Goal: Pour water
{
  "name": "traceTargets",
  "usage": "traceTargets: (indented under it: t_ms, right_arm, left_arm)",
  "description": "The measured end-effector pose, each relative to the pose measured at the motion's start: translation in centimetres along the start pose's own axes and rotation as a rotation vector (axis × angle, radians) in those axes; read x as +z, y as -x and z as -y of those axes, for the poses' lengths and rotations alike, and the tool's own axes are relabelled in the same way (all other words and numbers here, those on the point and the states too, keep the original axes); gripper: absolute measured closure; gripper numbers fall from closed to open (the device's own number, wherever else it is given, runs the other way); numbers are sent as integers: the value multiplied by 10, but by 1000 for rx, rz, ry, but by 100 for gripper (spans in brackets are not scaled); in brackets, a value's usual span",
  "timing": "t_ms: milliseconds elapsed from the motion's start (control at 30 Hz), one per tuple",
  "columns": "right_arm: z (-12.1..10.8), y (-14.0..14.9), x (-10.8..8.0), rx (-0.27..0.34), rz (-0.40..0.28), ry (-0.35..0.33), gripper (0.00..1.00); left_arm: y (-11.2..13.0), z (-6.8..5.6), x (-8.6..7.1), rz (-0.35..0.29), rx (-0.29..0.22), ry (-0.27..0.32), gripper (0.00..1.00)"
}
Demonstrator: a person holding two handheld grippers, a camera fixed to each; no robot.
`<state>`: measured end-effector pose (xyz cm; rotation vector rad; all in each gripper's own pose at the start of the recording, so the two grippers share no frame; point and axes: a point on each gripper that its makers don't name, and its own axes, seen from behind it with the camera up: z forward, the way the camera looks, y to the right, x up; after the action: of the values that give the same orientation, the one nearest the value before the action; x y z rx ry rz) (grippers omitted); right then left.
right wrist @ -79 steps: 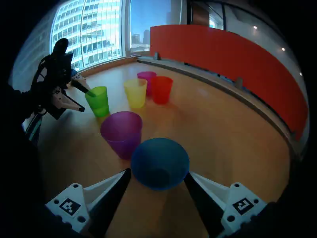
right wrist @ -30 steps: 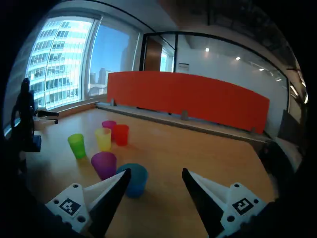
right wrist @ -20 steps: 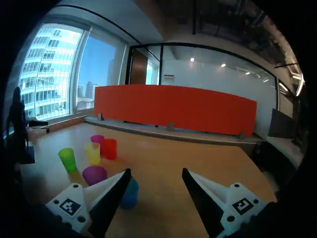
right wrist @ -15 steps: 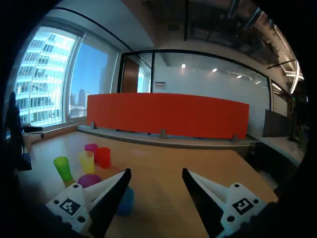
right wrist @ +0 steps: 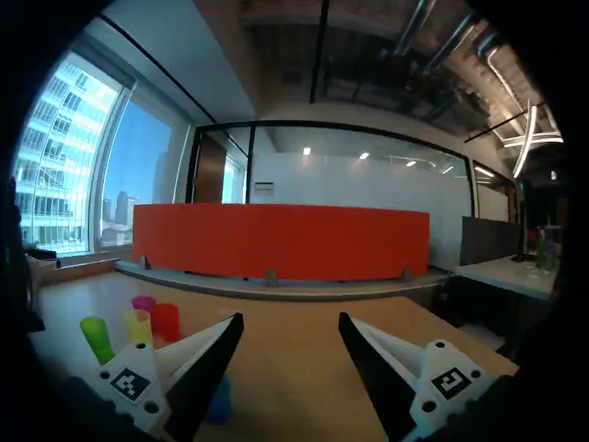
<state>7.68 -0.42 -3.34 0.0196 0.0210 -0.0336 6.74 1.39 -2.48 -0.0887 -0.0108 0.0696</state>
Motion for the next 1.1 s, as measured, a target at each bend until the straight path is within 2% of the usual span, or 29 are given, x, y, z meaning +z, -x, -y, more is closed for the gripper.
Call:
traceTargets:
  t_ms: [400,567,867,1100]
  right_arm:
    - [1,-4,-2,1,-28,39,0]
    - [0,-6,-2,12,-35,46,0]
    - [-3,2,-4,22,-22,58,0]
    - [-4,1,-6,26,-14,63,0]
  left_arm:
    - [-4,5,3,-22,-54,-17,9]
    - [-1,8,5,-24,-51,-30,9]
    - [8,5,11,-35,-48,-37,9]
    - [19,9,15,-35,-28,-72,9]
